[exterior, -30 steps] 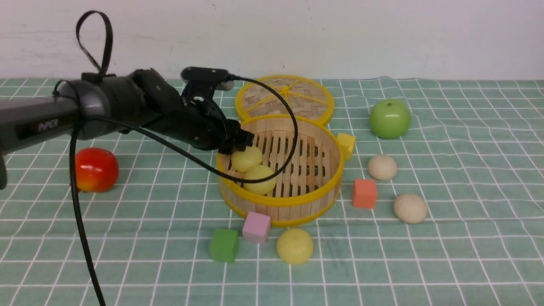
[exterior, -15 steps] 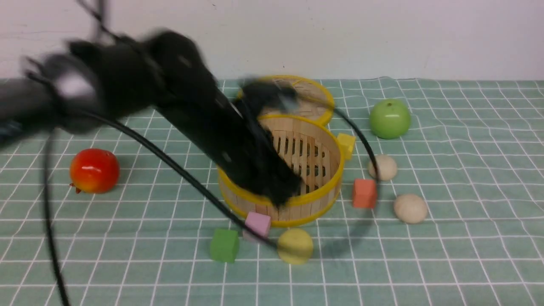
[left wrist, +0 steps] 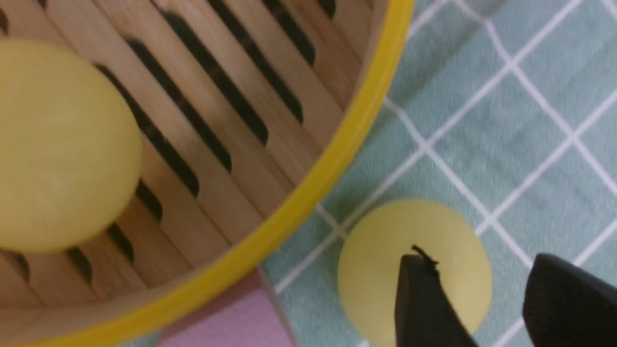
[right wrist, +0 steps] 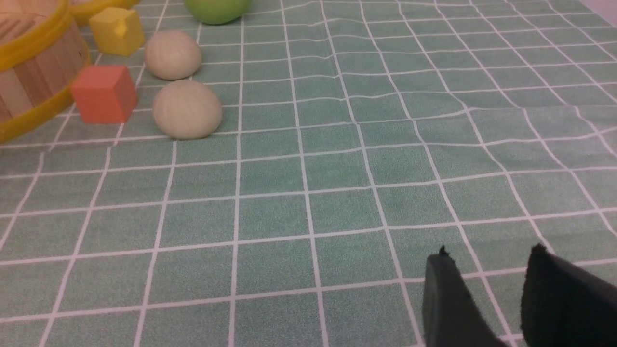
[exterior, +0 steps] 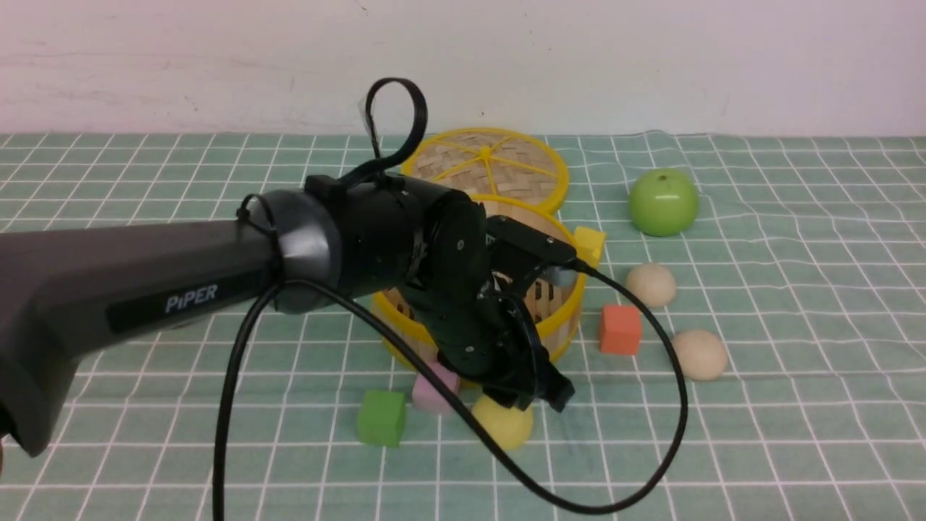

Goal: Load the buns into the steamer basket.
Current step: Use the left arm to grab a steamed stuffed bun, then use the left arm to put the steamed stuffed bun into the steamer

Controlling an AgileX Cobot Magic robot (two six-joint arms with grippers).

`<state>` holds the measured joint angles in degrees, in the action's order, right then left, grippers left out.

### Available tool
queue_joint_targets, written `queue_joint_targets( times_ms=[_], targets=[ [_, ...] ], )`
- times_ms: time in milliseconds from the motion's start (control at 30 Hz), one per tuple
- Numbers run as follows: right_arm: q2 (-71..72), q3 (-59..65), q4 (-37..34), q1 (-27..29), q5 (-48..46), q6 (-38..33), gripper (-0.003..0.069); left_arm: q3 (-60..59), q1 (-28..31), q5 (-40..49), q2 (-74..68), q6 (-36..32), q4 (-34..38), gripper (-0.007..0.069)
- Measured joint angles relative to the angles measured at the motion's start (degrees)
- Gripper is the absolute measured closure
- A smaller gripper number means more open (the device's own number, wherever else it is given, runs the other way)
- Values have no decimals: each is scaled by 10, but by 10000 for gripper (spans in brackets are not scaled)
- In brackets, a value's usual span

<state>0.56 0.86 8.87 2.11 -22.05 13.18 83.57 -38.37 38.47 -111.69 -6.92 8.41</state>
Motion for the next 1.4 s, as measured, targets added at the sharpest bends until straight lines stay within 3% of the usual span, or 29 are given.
queue_joint_targets(
  times_ms=[367,500,567,667,800,967,1133,1400],
  targets=[
    [0,0,0,0,0,0,419,0,0,-15,-39,0,-14,377],
    [0,0,0,0,0,0,419,0,0,-14,-43,0,-17,453],
    [0,0,0,0,0,0,419,0,0,0,-39,1,-15,576],
    [0,0,0,0,0,0,419,4,0,31,-17,2,-10,638],
    [0,0,0,0,0,0,419,31,0,47,35,2,-10,638],
    [0,0,0,0,0,0,419,99,20,-16,50,1,-45,638],
    [0,0,0,0,0,0,419,168,73,-71,-23,1,-61,638],
    [0,0,0,0,0,0,419,290,123,-88,-171,2,-61,638]
  ],
)
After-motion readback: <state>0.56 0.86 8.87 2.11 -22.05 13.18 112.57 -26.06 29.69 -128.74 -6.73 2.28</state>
